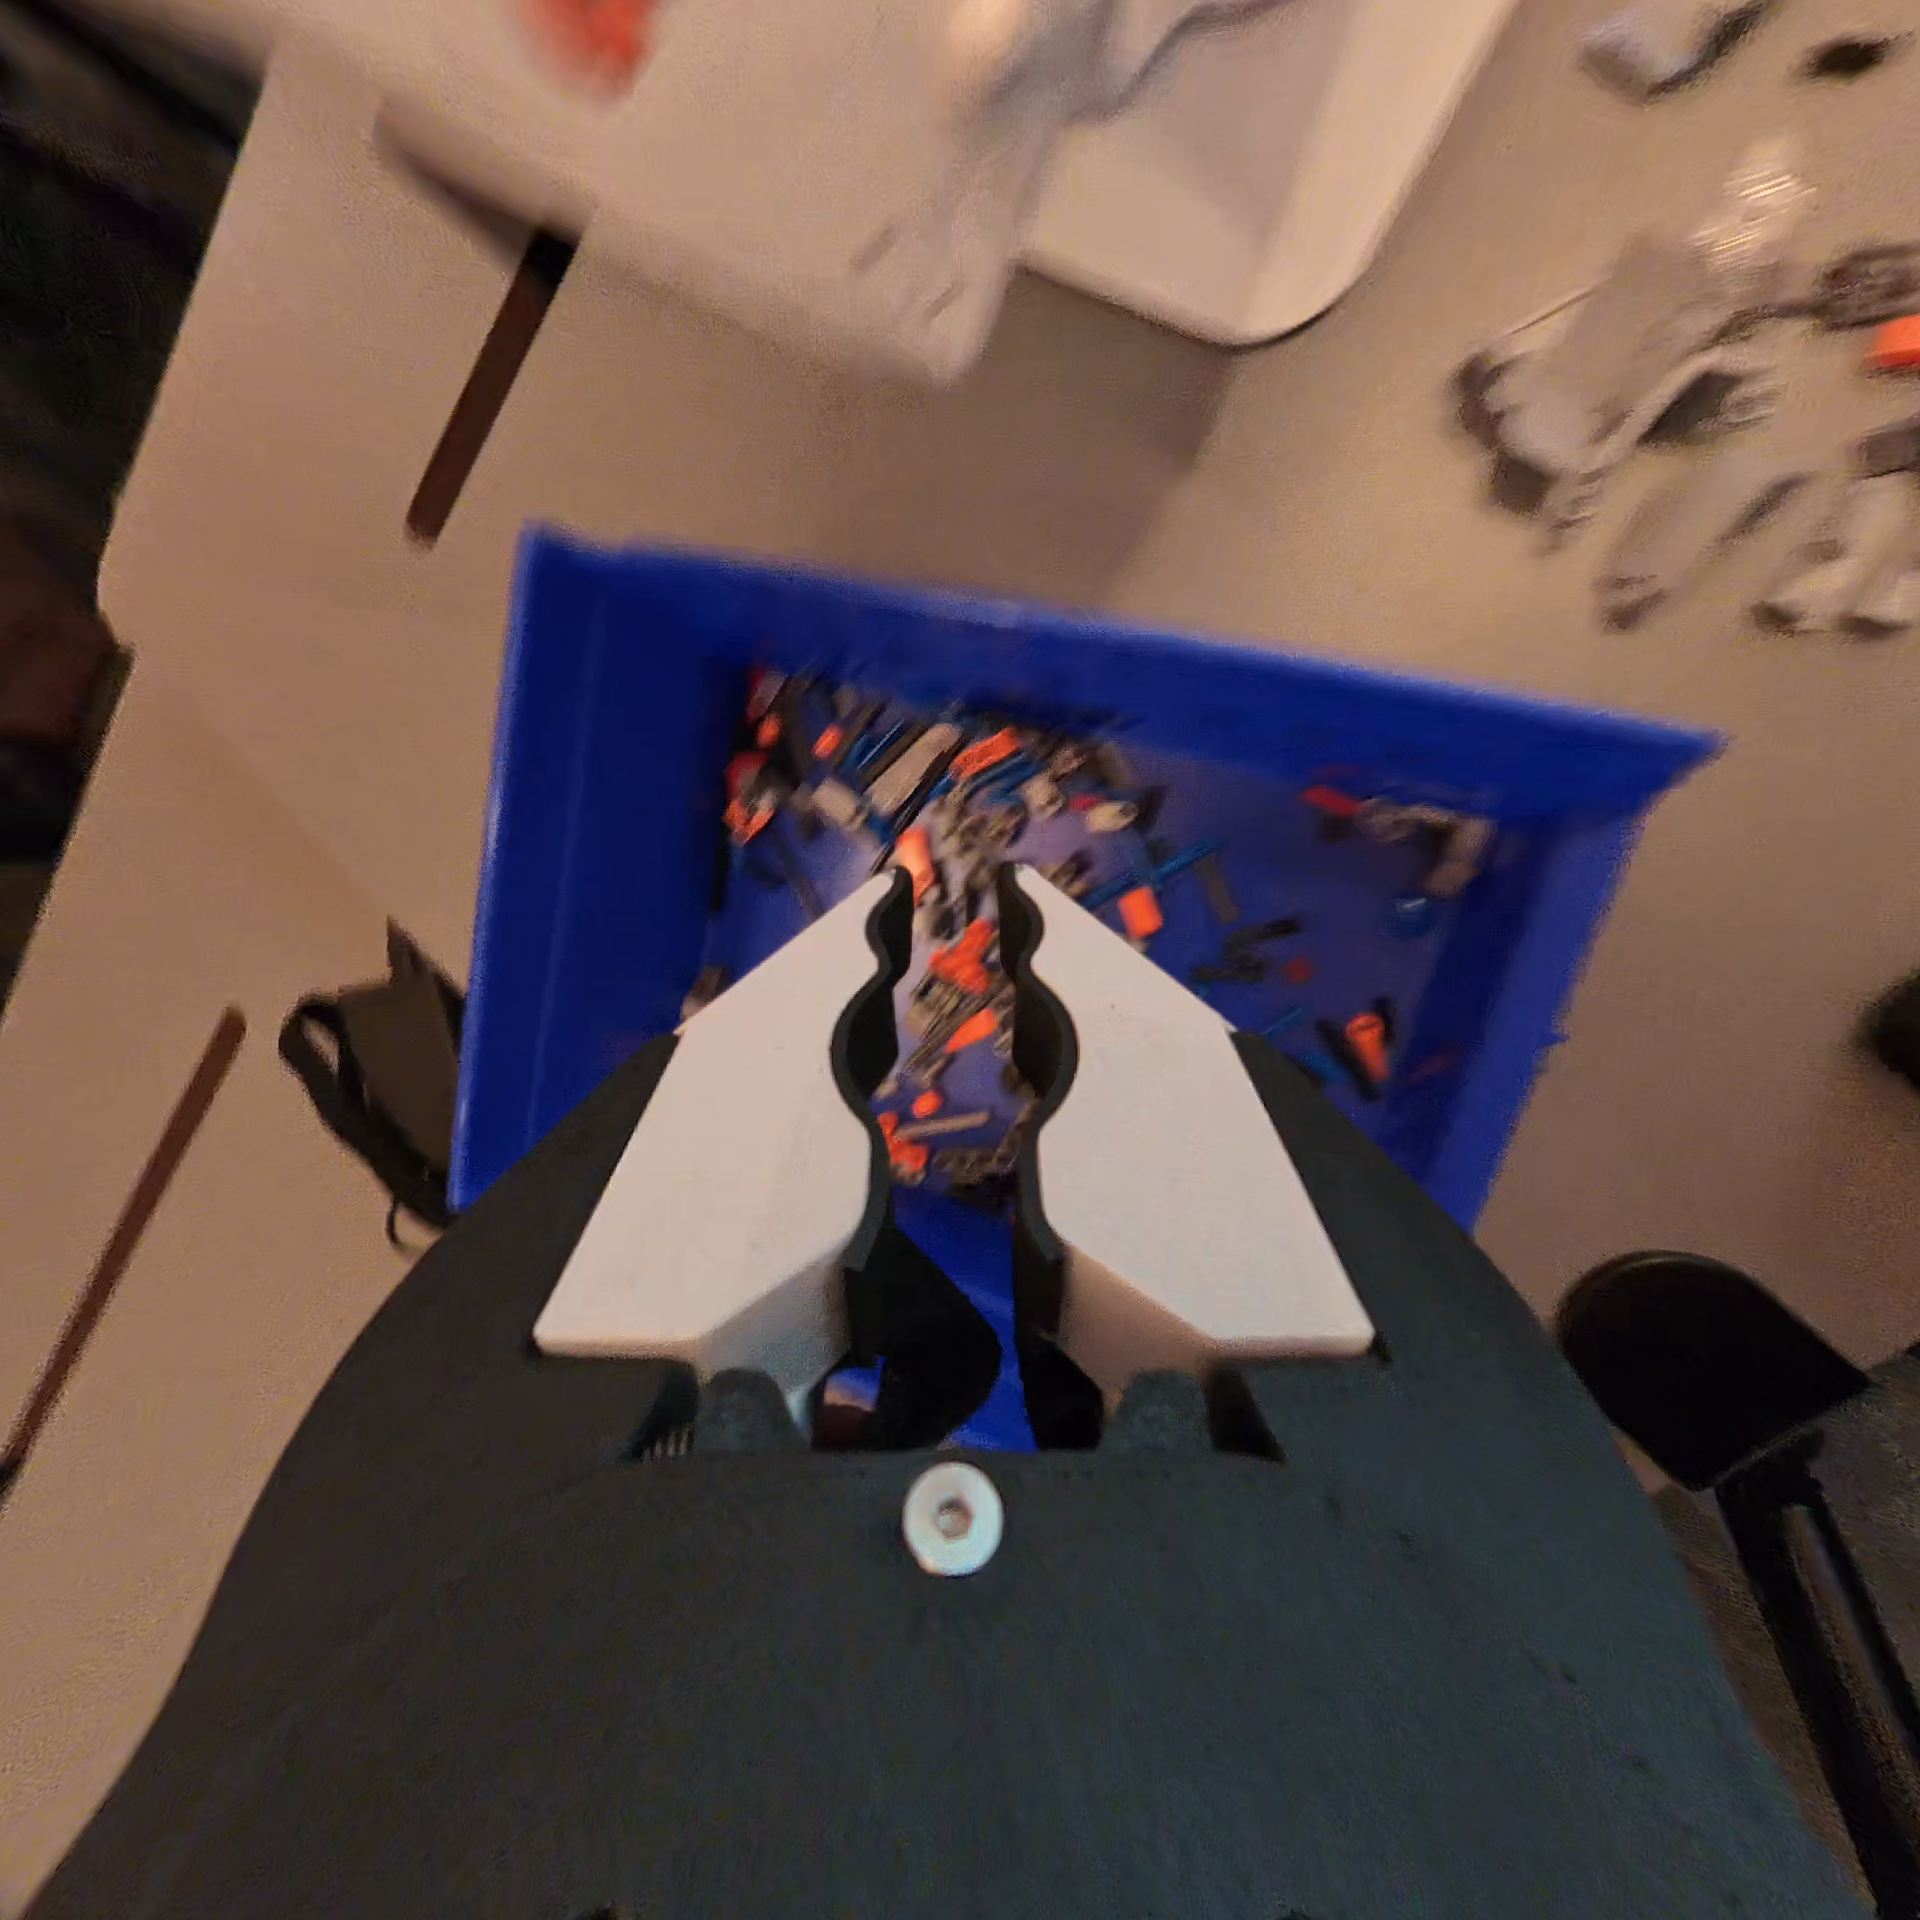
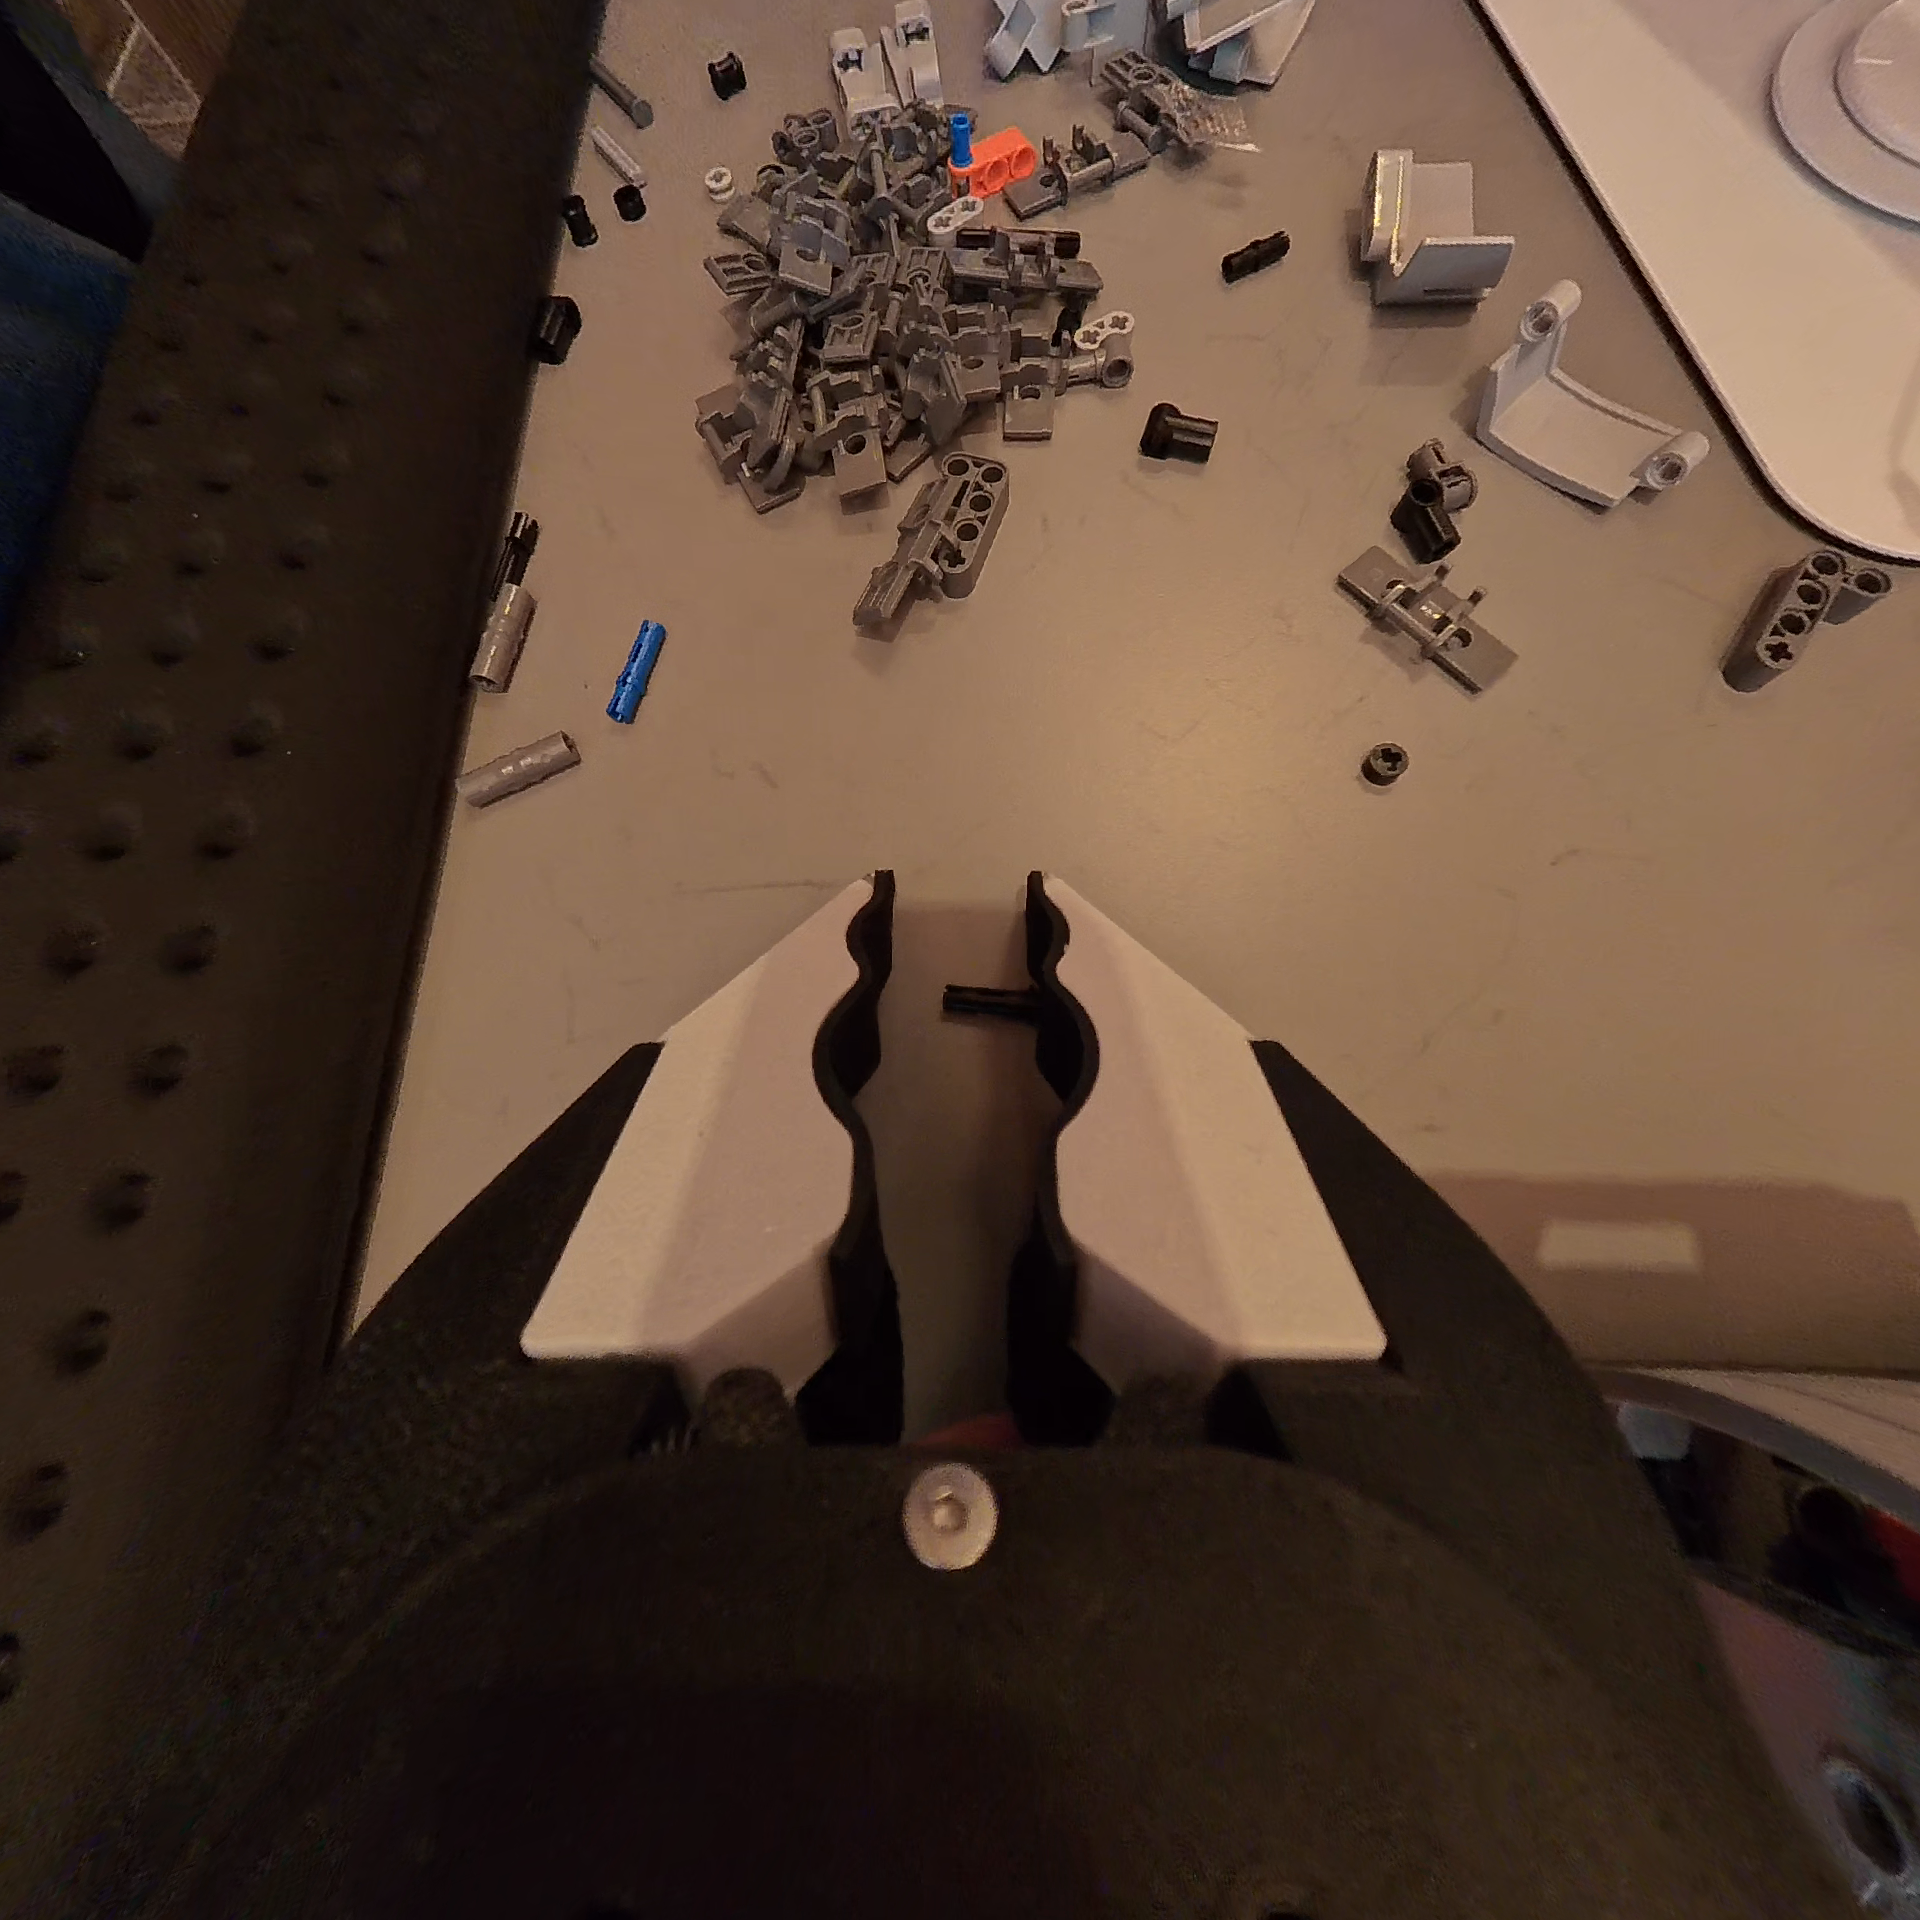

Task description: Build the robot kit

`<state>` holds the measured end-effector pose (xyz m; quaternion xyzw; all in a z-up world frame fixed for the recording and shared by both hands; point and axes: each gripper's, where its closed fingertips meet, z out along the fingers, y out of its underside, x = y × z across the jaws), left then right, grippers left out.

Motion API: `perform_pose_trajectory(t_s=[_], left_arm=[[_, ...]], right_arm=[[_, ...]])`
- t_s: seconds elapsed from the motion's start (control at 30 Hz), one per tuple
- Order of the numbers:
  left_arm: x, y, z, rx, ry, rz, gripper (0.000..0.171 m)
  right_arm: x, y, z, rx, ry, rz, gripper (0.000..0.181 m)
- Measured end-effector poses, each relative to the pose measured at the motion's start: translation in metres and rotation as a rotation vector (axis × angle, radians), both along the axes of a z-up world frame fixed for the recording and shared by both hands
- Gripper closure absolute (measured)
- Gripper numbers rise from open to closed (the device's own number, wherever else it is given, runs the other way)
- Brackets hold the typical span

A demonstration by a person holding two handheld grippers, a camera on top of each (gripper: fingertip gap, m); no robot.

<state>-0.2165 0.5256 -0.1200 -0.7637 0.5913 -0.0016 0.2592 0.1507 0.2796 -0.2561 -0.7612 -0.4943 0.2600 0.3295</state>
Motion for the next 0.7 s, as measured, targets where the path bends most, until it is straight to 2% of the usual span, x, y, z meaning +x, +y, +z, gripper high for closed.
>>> perform_pose_trajectory(t_s=[0.1, 0.23, 0.33, 0.5, 0.6, 0.7], left_arm=[[-0.045, 0.026, -0.024, -0.084, 0.039, 0.112, 0.156], [-0.075, 0.047, -0.062, -0.156, 0.098, 0.187, 0.154], [-0.074, 0.054, -0.082, -0.191, 0.118, 0.18, 0.153], [-0.068, 0.057, -0.098, -0.217, 0.193, 0.137, 0.154], [-0.059, 0.041, -0.104, -0.265, 0.221, 0.051, 0.153], [-0.038, 0.017, -0.107, -0.318, 0.19, -0.067, 0.153]], right_arm=[[0.0, 0.0, 0.0, -0.003, 0.0, -0.002, 0.158], [0.001, 0.002, 0.0, -0.009, 0.002, -0.009, 0.158], [0.001, 0.002, 0.0, -0.011, 0.004, -0.014, 0.158], [0.001, 0.003, 0.001, -0.011, 0.011, -0.02, 0.158], [0.001, 0.004, 0.002, -0.019, 0.018, -0.024, 0.158], [0.002, 0.005, 0.002, -0.026, 0.022, -0.032, 0.159]])
